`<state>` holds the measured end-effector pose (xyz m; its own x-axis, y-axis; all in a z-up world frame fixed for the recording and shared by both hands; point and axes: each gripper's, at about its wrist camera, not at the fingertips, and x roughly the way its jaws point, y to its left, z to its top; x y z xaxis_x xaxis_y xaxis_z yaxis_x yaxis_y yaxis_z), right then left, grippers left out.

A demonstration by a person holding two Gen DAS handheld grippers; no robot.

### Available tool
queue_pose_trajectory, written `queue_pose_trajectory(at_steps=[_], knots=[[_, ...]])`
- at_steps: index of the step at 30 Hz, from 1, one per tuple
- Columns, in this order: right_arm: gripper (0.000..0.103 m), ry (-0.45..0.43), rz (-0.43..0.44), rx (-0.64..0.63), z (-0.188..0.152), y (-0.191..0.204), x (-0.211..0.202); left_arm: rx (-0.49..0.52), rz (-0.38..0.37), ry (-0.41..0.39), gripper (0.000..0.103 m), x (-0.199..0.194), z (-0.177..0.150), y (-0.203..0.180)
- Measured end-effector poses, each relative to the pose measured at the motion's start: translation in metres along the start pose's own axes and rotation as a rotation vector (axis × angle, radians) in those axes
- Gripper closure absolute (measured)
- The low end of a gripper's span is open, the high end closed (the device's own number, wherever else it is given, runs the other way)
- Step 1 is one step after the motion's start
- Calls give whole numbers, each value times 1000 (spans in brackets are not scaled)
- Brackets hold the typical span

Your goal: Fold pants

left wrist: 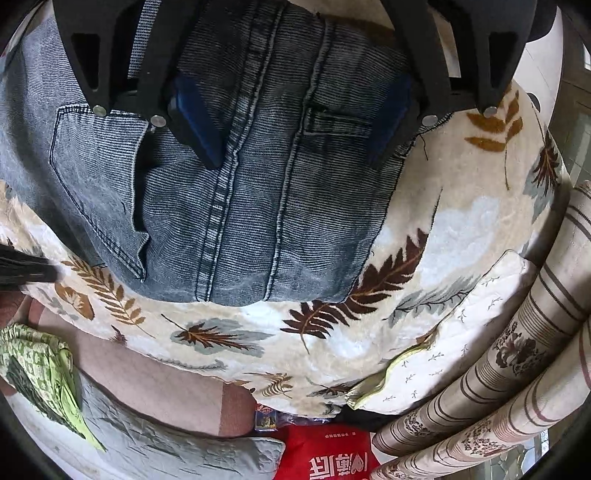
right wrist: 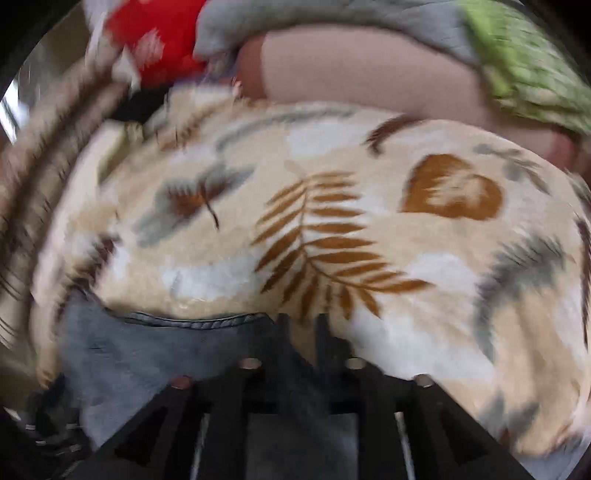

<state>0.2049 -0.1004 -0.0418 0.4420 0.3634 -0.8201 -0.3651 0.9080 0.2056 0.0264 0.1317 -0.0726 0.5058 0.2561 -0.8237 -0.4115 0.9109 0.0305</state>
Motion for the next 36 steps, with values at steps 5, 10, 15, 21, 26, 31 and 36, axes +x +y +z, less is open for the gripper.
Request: queue_pose_trajectory(at_steps=[5,10,15,21,26,31,36], knots=[[34,-87,147,178,-80,-40,-89,-11,-2,-25,22,-14,4,-2],[34,-104,195,443,-171,-134,-148,1,-51,-104,22,-52,1,-13],[34,-173,255,655,-179,-237,-148,64,-69,-84,22,-61,-8,-33],[36,-181,249,833,-178,-318,-117,28,-45,-38,22,-57,-13,-30],[36,-237,226,789,-195,-297,-165,80,-119,-69,22,-70,-7,-55],[35,-263,239,875,-267,-274,-216,154,-238,-75,22,-76,-9,-89],[34,-213,227,1073,-335,-268,-216,213,-314,-42,22,-77,-21,-112]])
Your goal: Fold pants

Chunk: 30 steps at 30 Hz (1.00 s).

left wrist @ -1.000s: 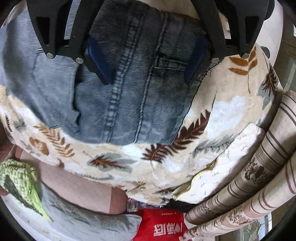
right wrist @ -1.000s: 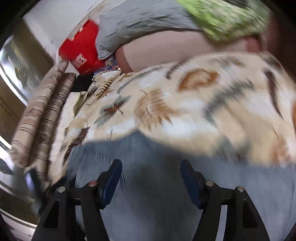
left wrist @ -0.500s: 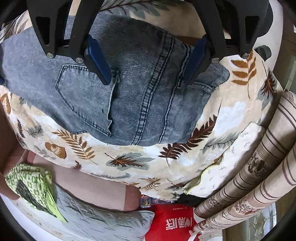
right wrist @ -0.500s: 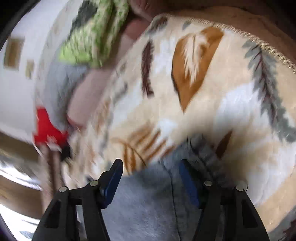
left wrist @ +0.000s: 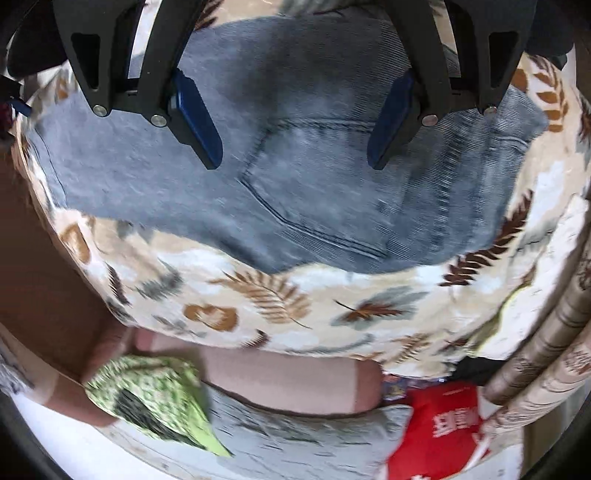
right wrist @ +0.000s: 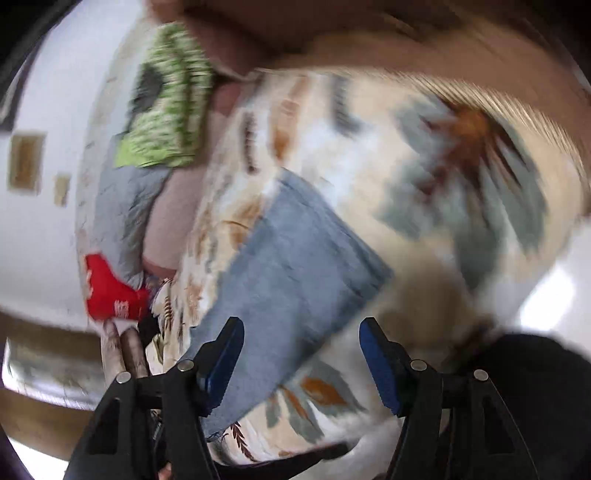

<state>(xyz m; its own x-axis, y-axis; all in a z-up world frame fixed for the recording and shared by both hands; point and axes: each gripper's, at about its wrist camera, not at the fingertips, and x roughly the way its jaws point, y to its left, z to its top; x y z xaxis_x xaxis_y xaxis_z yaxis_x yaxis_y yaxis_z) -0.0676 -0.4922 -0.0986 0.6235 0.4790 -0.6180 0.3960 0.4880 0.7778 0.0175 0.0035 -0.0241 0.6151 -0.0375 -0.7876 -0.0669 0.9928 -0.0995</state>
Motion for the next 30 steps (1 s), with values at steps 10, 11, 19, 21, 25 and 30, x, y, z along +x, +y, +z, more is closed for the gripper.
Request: queue_pose_trajectory(at_steps=[10,11,19,21,25,30], knots=[[33,-85,12,131,26,-21,30,-16,-43,21,22,-7,3,-28],[33,-87,14,134,26,-22,32,-10,-44,24,22,-5,5,-36],[33,-93,8,99,19,-17,30,163,-67,78,22,32,13,-156],[33,-88,20,105,20,-22,29,237,-5,113,20,56,8,-182],[33,-63,12,84,22,-22,31,404,143,139,12,93,-10,-205],[37,-40,-29,50,24,-19,32,352,20,84,13,50,4,-193]])
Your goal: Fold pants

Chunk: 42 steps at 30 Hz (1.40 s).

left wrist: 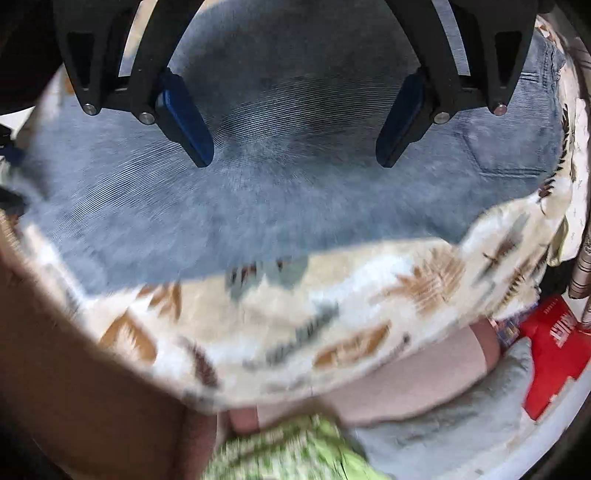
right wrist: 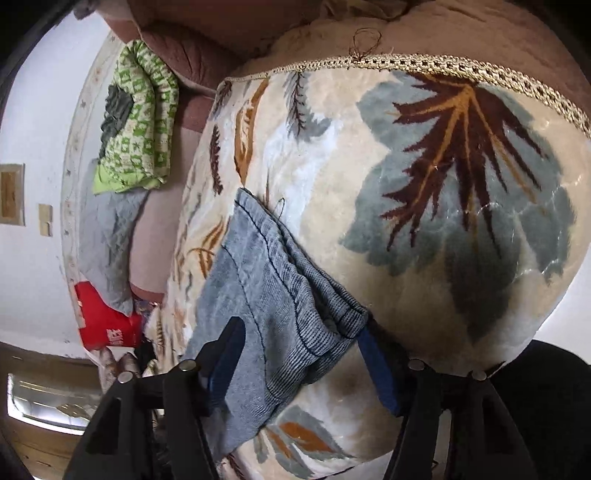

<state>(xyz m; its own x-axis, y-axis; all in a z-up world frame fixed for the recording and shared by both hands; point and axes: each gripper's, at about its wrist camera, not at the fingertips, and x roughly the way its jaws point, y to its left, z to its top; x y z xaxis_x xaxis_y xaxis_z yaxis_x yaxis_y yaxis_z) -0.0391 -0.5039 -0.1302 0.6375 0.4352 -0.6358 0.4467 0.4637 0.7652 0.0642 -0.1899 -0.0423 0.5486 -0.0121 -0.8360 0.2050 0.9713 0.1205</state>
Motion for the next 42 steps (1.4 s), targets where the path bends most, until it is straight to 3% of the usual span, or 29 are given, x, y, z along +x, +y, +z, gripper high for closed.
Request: queue_pose_trajectory(at_steps=[2,4,6,8,9,12,16,19,22,25,27,28,29,31,32,36,40,42], knots=[[36,-3,-9,1,0,2,0,-9,-18,3,13,2,-5,1],[36,-11,-5,42,0,-1,1,64,24,138,11,40,-14,-11],[35,-3,-28,35,2,4,3,48,16,101,8,43,-16,-9],[49,0,-67,1,3,10,4,51,5,101,8,42,-14,-8],[79,-10,-100,-24,5,12,3,57,1,98,8,43,-14,-8],[80,-6,-129,-80,7,27,4,26,-39,103,8,44,-16,0],[80,-106,-181,-321,-10,108,-18,16,-80,103,8,47,-12,6],[80,-158,-176,-527,-39,177,-28,-39,-161,90,11,39,-15,21],[80,-173,-117,-755,-98,247,-24,-200,-224,21,15,6,-23,73],[80,-139,-66,-907,-156,279,-3,-328,-159,-60,15,-31,-46,134],[76,-45,-46,-986,-196,282,29,-414,-99,-85,15,-48,-66,175],[73,30,-34,-985,-214,275,55,-446,-75,-89,15,-52,-74,189],[55,73,-34,-982,-224,268,72,-493,-44,-88,15,-58,-86,209],[29,184,-77,-997,-244,245,121,-534,-8,-72,15,-63,-96,228],[29,231,-117,-967,-247,231,139,-541,-6,-72,15,-65,-97,232],[28,265,61,-774,-221,204,116,-520,-45,-98,15,-76,-81,222],[22,171,174,-552,-167,178,74,-430,-160,-120,15,-80,-48,175],[16,175,209,-434,-144,158,74,-363,-184,-125,15,-75,-37,147]])
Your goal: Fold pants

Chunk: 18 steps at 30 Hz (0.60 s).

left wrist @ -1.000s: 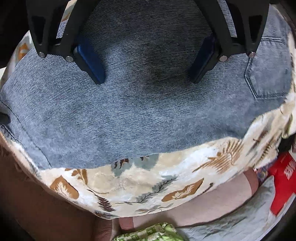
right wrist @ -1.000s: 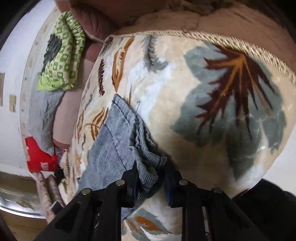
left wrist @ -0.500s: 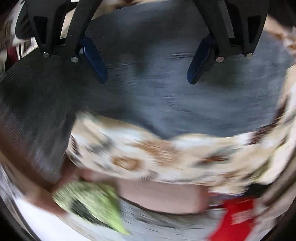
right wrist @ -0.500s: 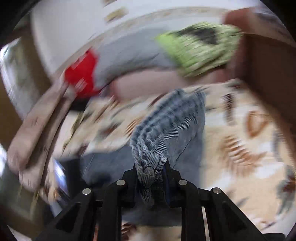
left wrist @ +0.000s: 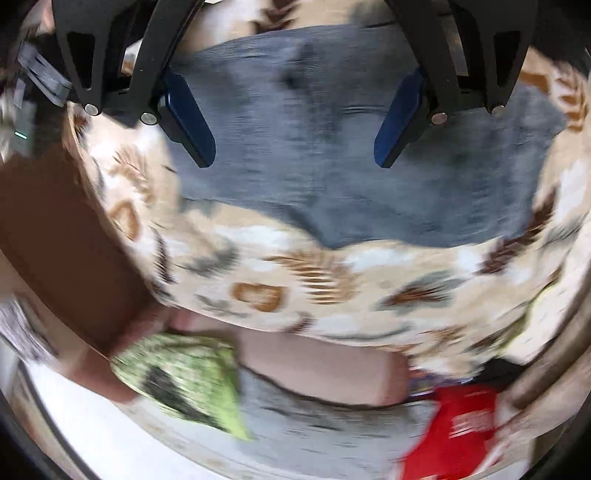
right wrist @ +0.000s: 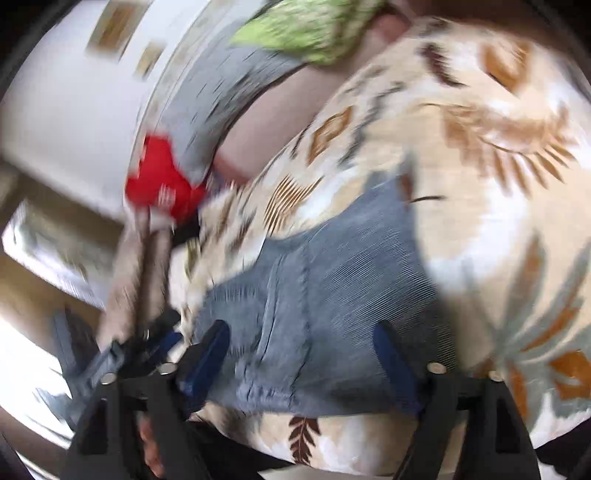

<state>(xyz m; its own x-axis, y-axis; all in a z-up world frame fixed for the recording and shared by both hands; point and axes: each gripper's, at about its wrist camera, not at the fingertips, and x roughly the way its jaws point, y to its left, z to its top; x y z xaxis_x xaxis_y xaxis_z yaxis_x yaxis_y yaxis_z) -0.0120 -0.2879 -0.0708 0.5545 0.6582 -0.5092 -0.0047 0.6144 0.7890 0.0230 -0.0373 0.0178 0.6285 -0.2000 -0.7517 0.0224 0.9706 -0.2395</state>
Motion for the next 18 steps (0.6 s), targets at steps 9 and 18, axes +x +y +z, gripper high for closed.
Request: queue_pose_trajectory(at_steps=[9,18], knots=[[17,92,88,96,36,-27,-3,155,194,245,14,75,-55,-22],[17,249,59,114,100,-43,77,199,202,210,10,88,-58,-10]])
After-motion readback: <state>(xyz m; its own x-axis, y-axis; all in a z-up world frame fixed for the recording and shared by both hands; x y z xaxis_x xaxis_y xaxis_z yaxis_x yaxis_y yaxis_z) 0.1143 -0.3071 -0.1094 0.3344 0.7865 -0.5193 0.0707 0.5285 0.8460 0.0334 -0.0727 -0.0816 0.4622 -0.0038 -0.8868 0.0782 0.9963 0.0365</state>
